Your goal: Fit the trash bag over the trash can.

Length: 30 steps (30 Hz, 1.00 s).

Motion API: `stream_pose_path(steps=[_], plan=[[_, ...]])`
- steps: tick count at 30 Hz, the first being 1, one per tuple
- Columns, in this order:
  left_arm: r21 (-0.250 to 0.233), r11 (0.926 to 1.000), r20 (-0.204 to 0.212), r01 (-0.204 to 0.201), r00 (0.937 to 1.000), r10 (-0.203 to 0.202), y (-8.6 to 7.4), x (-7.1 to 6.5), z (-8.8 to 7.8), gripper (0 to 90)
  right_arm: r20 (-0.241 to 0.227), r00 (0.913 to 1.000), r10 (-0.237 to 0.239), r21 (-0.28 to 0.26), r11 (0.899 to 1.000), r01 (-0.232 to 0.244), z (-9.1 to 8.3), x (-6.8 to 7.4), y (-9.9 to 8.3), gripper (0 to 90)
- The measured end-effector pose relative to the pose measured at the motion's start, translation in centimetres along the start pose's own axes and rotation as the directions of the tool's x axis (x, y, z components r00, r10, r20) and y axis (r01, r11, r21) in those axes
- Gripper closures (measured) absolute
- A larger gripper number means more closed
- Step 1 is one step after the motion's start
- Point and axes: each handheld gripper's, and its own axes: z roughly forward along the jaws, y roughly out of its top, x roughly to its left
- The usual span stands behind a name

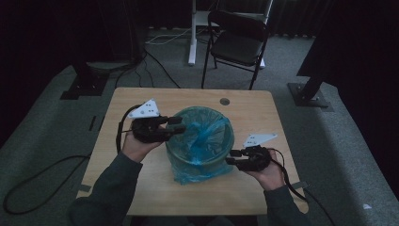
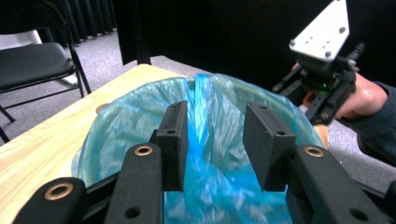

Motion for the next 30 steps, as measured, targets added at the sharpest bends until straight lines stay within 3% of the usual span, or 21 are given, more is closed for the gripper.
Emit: stream_pose_path(steps=[13,19,21,22,23,26,29,30], plan=[[0.106,0.9942,0.052,-0.016,0.9986,0.01,2.6,1.1,5.5,61.4,-0.001,1.0,0.002,-0.007,1.0,-0.002,-0.2,-0.1,0.0,60.3],[0.18,0.9832,0.034,-0.028,0.9992,0.022,3.0,1.5,8.0,61.3,0.001,1.0,0.003,-0.008,1.0,-0.003,-0.3,-0.1,-0.2,60.0],[0.217,0.9751,0.02,-0.046,0.9989,0.043,3.1,1.5,8.7,60.9,0.0,1.0,0.003,-0.009,1.0,-0.003,-0.3,-0.1,-0.2,60.0],[0.217,0.9751,0.02,-0.046,0.9989,0.043,3.1,1.5,8.7,60.7,0.0,1.0,0.003,-0.009,1.0,-0.003,-0.3,-0.1,-0.2,60.0],[0.26,0.964,0.006,-0.055,0.9984,0.056,3.0,1.6,9.3,60.6,0.0,1.0,0.006,-0.011,1.0,-0.006,-0.4,-0.1,-0.2,59.9],[0.33,0.9418,-0.014,-0.063,0.9973,0.072,2.7,1.9,10.1,60.6,-0.001,1.0,0.006,-0.014,1.0,-0.006,-0.4,0.0,-0.2,59.8],[0.363,0.929,-0.037,-0.072,0.9952,0.091,2.7,1.9,10.6,61.1,0.0,1.0,0.004,-0.014,1.0,-0.004,-0.4,0.0,-0.2,59.8],[0.384,0.92,-0.041,-0.078,0.9939,0.102,2.7,1.8,10.9,61.2,-0.001,1.0,0.006,-0.013,1.0,-0.006,-0.4,0.0,-0.2,59.8]])
